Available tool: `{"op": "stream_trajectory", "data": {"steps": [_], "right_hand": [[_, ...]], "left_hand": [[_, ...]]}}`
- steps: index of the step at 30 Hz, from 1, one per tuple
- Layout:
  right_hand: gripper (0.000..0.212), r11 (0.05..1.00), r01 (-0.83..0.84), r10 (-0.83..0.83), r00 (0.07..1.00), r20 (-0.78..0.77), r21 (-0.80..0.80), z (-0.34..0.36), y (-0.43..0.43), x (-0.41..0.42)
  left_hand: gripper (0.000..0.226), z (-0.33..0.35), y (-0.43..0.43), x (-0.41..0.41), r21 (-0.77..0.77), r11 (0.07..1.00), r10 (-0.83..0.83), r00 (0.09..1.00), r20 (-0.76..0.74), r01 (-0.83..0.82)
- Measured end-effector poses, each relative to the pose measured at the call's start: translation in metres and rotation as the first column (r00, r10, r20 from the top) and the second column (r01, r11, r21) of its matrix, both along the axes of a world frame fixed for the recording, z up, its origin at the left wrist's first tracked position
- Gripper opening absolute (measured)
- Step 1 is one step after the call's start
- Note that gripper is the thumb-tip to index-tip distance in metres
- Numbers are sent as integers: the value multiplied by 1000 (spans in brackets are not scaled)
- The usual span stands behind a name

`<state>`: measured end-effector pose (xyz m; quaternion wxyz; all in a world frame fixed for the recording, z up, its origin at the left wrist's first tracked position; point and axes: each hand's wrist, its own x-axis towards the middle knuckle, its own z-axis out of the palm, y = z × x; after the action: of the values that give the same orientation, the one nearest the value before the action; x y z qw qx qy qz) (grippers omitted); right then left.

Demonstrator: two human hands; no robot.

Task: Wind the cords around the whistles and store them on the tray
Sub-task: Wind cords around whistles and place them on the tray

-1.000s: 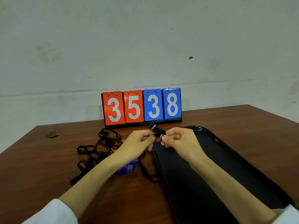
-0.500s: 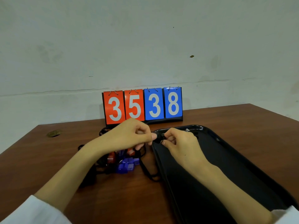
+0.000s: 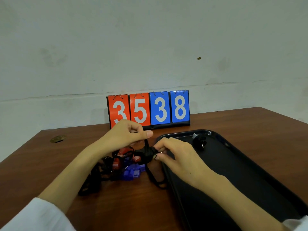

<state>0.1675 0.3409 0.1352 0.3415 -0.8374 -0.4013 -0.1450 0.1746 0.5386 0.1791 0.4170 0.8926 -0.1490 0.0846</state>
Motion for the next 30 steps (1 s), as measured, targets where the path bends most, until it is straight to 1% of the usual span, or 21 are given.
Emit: {"op": "stream_trajectory", "data": {"steps": [3, 5, 6, 8, 9, 11, 13, 15, 18, 23, 25, 27, 30], "right_hand": [[15, 998, -2, 2, 1000, -1, 67, 1, 1, -1], [14, 993, 2, 2, 999, -32, 120, 1, 1, -1], [14, 988, 14, -5, 999, -53, 154, 1, 1, -1], [15, 971, 52, -35, 997, -73, 232, 3, 0, -1], [15, 960, 78, -60, 995, -76, 268, 3, 0, 0], [14, 934, 164, -144, 986, -88, 316, 5, -1, 2], [15, 895, 276, -251, 961, -116, 351, 5, -4, 6], [16, 859, 353, -320, 936, -149, 371, 5, -8, 10], [18, 847, 415, -385, 910, -154, 333, 5, -10, 13], [13, 878, 448, -440, 894, -84, 169, 0, -10, 15], [13, 896, 430, -429, 903, -31, 110, -3, -9, 14], [15, 916, 396, -396, 918, -14, 58, -3, -8, 14], [17, 955, 295, -295, 956, 0, -34, -3, -8, 12]], "left_hand": [[48, -8, 1, 3, -32, 999, 23, 998, -51, -24], [55, -14, -4, 4, -60, 998, -11, 996, -89, 6], [55, -17, -7, 4, -62, 997, -44, 993, -114, 37], [38, -20, -14, 3, -51, 995, -95, 980, -174, 87], [33, -21, -16, 2, -60, 994, -103, 975, -199, 93], [33, -24, -18, 2, -93, 991, -113, 972, -206, 96], [32, -25, -18, 3, -77, 993, -105, 977, -186, 92], [33, -25, -17, 4, -62, 995, -86, 981, -172, 76], [32, -21, -17, 4, -12, 997, -79, 987, -143, 78], [22, -15, -25, -4, 191, 965, -164, 982, -92, 179], [23, -12, -31, -9, 233, 953, -185, 981, -61, 195], [23, -10, -33, -11, 257, 943, -203, 978, -54, 210], [24, -7, -36, -12, 281, 936, -212, 977, -33, 213]]}}
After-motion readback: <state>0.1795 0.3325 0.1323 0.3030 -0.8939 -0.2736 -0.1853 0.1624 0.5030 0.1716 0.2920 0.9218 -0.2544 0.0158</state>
